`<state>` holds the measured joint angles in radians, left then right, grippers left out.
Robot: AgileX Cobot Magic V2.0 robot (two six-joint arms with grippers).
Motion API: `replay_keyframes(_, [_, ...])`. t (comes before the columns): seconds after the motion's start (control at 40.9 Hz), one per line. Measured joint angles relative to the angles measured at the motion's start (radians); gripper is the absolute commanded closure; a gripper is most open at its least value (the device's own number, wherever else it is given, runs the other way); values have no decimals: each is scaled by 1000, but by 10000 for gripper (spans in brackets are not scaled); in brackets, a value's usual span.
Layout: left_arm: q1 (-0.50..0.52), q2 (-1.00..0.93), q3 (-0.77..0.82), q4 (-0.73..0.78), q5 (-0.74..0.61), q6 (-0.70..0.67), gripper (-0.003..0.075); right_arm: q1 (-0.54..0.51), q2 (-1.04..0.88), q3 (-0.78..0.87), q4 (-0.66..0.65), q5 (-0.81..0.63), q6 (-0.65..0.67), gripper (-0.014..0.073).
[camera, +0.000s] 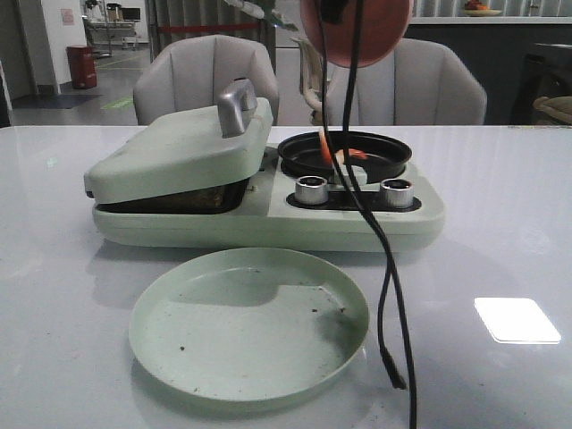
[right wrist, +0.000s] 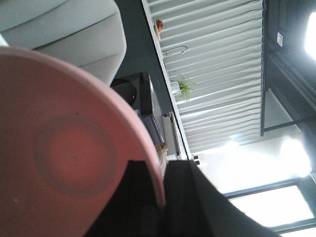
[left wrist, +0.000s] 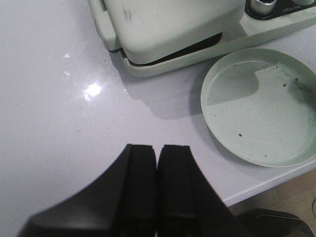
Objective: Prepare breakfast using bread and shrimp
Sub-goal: 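Tilt the pink bowl over the frying pan to pour the shrimp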
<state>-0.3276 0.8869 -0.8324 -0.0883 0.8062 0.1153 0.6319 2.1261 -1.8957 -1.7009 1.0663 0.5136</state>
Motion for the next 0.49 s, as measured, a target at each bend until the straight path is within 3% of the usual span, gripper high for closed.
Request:
replay_keyframes(0.269, [0, 0, 0, 2, 0, 0, 619, 0, -3, 0, 34, 33, 0, 551])
replay_keyframes(0.489, [0, 0, 0, 10, 0, 0, 619, -42, -112, 16, 425, 70, 0, 551])
